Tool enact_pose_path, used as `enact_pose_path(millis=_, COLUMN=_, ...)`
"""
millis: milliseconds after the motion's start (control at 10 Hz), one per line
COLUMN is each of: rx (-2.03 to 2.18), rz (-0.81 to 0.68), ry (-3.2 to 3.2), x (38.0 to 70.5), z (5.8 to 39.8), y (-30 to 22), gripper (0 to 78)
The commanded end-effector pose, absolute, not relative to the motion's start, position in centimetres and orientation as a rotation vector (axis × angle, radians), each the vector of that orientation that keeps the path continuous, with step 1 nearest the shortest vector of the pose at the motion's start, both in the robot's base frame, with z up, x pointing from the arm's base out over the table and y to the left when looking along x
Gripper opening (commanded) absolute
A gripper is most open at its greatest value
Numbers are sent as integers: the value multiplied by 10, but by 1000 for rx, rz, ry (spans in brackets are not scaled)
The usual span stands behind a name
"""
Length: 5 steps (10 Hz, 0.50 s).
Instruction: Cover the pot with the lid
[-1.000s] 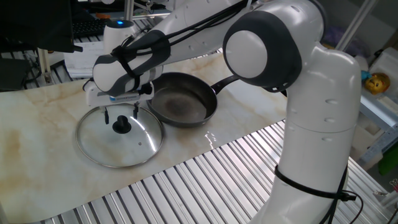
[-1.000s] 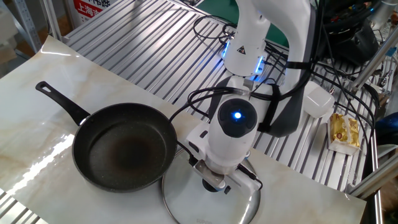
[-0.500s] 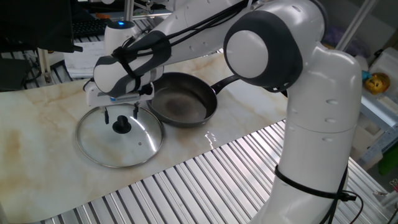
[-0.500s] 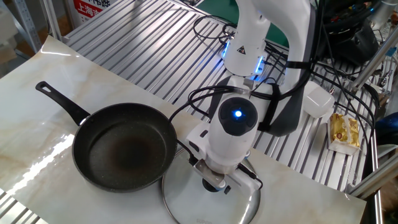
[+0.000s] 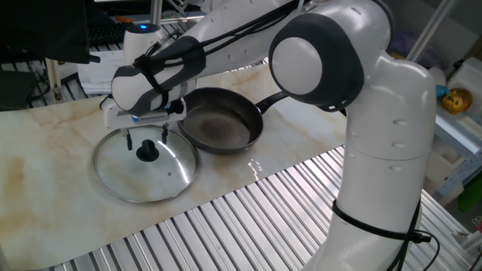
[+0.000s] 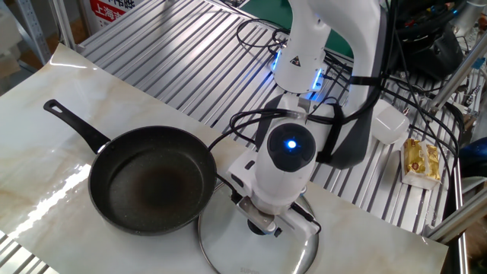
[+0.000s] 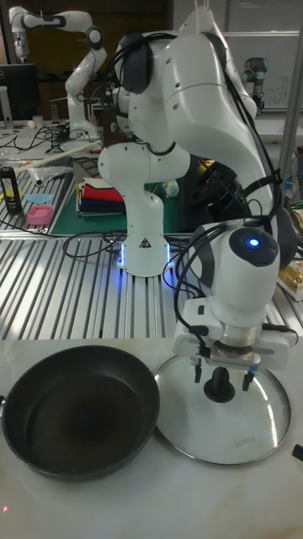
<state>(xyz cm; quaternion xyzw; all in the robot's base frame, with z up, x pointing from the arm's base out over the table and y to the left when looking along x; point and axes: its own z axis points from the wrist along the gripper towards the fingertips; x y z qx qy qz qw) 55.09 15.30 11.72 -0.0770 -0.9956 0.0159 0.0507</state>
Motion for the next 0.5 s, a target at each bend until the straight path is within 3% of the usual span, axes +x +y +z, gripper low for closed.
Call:
enact_pose_path(millis=100, rx=-211, rz=45, ry=-3049, x=553, z=110, y=154, gripper=774)
enact_pose_path(millis=500, rx=-237, rz=22, ry=-3037, x=539, z=99, y=146, gripper=774)
